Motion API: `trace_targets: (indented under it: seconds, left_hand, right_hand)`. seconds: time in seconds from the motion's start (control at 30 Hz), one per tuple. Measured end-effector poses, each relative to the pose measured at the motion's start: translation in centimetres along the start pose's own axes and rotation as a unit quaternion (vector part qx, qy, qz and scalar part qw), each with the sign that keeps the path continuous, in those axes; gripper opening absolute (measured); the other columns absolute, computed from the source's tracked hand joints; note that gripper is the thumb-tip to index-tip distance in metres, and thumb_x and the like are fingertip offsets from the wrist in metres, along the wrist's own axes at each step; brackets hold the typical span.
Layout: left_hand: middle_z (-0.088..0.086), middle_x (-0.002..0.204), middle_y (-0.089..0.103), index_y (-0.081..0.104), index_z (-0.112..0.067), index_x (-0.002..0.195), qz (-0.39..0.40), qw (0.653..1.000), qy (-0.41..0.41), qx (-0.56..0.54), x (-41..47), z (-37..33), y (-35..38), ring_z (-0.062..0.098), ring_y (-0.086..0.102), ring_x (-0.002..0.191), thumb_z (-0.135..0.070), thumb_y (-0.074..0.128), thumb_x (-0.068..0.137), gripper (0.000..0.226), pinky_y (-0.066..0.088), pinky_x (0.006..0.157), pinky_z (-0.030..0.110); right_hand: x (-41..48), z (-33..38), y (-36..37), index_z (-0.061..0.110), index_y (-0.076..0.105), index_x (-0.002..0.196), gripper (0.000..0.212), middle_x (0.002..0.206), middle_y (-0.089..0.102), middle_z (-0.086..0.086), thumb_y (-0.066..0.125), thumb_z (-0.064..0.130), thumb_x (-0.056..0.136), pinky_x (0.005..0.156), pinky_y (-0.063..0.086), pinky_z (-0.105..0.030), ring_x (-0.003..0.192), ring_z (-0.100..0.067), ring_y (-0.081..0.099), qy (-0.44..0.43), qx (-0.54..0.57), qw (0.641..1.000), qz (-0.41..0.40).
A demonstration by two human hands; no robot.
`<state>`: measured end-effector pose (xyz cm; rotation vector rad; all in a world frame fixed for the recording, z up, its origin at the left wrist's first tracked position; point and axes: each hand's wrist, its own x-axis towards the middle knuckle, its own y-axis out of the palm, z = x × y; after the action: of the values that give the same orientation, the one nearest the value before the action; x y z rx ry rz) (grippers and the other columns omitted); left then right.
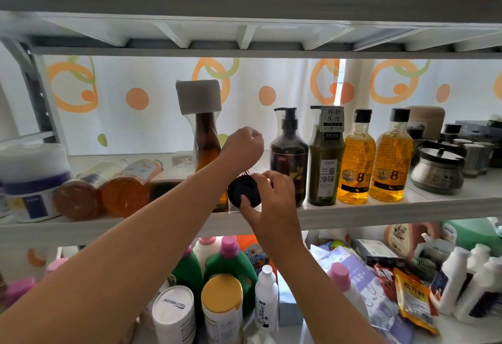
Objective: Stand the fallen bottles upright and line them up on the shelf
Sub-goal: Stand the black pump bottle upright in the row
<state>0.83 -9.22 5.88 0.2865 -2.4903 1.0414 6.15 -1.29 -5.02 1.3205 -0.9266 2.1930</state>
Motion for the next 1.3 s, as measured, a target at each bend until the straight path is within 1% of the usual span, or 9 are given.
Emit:
trace_targets:
  seconds: [0.1,0.23,0.3,0.37,0.5,0.67,1.1,1.2,1.3]
  left_hand:
    - [0.009,0.094,0.055,0.055,-0.009,0.091,0.021,0.997,0.018,0.066,0.4,0.0,0.1,0.016,0.050,0.086,-0.011,0.040,0.094,0.015,0.040,0.064,0.020]
    - [0.008,0.068,0.045,0.042,-0.008,0.062,0.094,0.983,-0.021,0.154,1.7,0.1,0.4,0.019,0.045,0.068,-0.003,0.044,0.086,0.025,0.033,0.052,0.021]
    - [0.019,0.074,0.049,0.038,-0.011,0.060,0.104,0.977,-0.039,0.180,2.3,0.2,0.3,0.021,0.049,0.068,-0.003,0.045,0.085,0.027,0.033,0.050,0.020]
    - [0.022,0.086,0.057,0.043,-0.006,0.063,0.116,0.967,-0.046,0.223,2.6,0.2,0.2,0.027,0.056,0.077,-0.001,0.044,0.084,0.022,0.035,0.052,0.022]
    - [0.006,0.080,0.049,0.053,-0.003,0.093,0.148,0.933,-0.028,0.326,2.8,-0.1,0.8,0.023,0.050,0.080,-0.004,0.044,0.088,0.011,0.041,0.070,0.026]
    - [0.005,0.072,0.048,0.049,-0.007,0.084,0.171,0.907,-0.019,0.383,3.7,0.5,0.8,0.022,0.050,0.077,-0.008,0.046,0.088,0.005,0.040,0.068,0.029]
    - [0.005,0.071,0.051,0.053,-0.007,0.083,0.143,0.927,-0.003,0.348,4.3,-0.6,0.0,0.022,0.053,0.077,-0.017,0.049,0.089,0.012,0.039,0.064,0.029]
    - [0.005,0.073,0.053,0.058,-0.004,0.094,0.124,0.924,0.008,0.361,4.0,-0.9,-0.5,0.022,0.053,0.077,-0.017,0.050,0.089,0.016,0.037,0.062,0.028]
    - [0.010,0.101,0.061,0.053,-0.005,0.117,0.094,0.926,0.025,0.364,3.5,-1.2,-1.1,0.025,0.057,0.093,-0.019,0.052,0.091,0.029,0.042,0.072,0.029]
  right_hand:
    - [1.0,0.5,0.0,0.010,0.056,0.122,0.052,0.122,0.055,-0.012,0.074,0.021,0.075,0.094,0.044,-0.036,0.119,-0.024,0.044,0.005,0.000,0.998,0.064]
    - [1.8,0.8,0.1,0.015,0.045,0.134,0.057,0.141,0.041,-0.012,0.068,0.017,0.082,0.105,0.037,-0.040,0.132,-0.027,0.033,-0.028,-0.037,0.983,0.175]
    - [1.4,0.8,0.4,0.019,0.044,0.134,0.060,0.145,0.037,-0.010,0.068,0.007,0.080,0.102,0.040,-0.041,0.134,-0.028,0.031,-0.030,-0.059,0.981,0.181]
    - [1.0,0.8,0.7,0.018,0.046,0.132,0.064,0.143,0.039,-0.011,0.068,-0.001,0.075,0.096,0.044,-0.041,0.131,-0.030,0.035,-0.027,-0.054,0.983,0.173]
    - [0.7,1.0,1.0,0.012,0.055,0.124,0.059,0.131,0.052,-0.015,0.070,-0.005,0.070,0.086,0.049,-0.037,0.118,-0.032,0.047,-0.036,-0.041,0.990,0.131]
    - [0.3,0.9,1.2,0.008,0.058,0.119,0.062,0.127,0.054,-0.019,0.072,-0.012,0.063,0.082,0.051,-0.041,0.115,-0.037,0.050,-0.030,-0.023,0.992,0.117]
    - [-1.7,-0.4,1.2,0.007,0.053,0.128,0.071,0.132,0.050,-0.024,0.078,-0.009,0.063,0.090,0.045,-0.046,0.123,-0.043,0.047,-0.072,-0.072,0.993,0.060]
    - [-2.1,-0.5,1.3,0.007,0.052,0.128,0.070,0.134,0.049,-0.023,0.076,-0.010,0.065,0.091,0.044,-0.046,0.124,-0.042,0.044,-0.086,-0.068,0.993,0.042]
    - [-2.6,-0.4,1.4,0.007,0.050,0.129,0.060,0.136,0.047,-0.022,0.064,-0.011,0.074,0.088,0.050,-0.052,0.127,-0.043,0.040,-0.098,-0.048,0.994,0.026]
